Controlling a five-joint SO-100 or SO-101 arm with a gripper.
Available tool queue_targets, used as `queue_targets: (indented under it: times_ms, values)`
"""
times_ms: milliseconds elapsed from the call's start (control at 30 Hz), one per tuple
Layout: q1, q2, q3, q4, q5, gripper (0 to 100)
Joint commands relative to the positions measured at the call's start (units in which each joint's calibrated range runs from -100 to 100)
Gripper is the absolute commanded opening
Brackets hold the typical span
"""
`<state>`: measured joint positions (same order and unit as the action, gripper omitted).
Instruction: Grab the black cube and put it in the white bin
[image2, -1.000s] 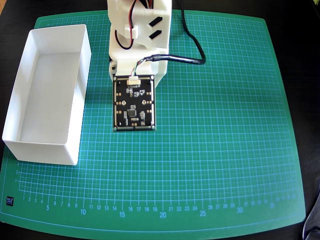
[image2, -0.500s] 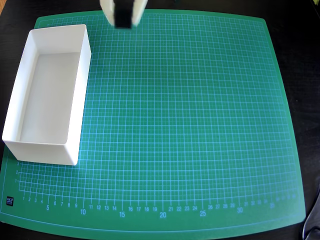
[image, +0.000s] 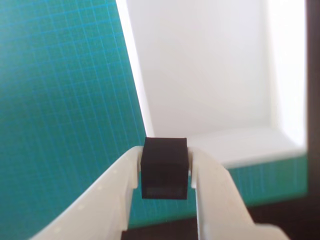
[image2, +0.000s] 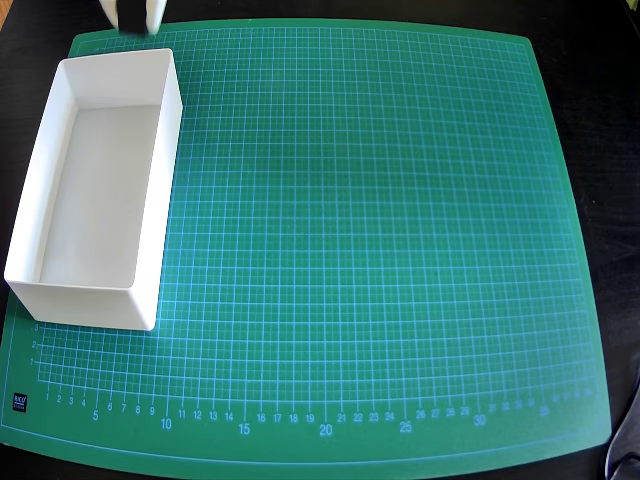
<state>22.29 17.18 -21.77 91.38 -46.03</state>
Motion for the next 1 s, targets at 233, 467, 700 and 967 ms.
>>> queue_targets:
  times_ms: [233,467,700,967]
  values:
    - [3.3,8.9,-12.0,-3.7,0.3,1]
    - [7.1,9.4,-12.6,-4.5,0.3,1]
    - [7.6,12.0,-12.6,-7.8,0.5,1]
    - [8.1,12.6,-12.6,-9.7,2.4,1]
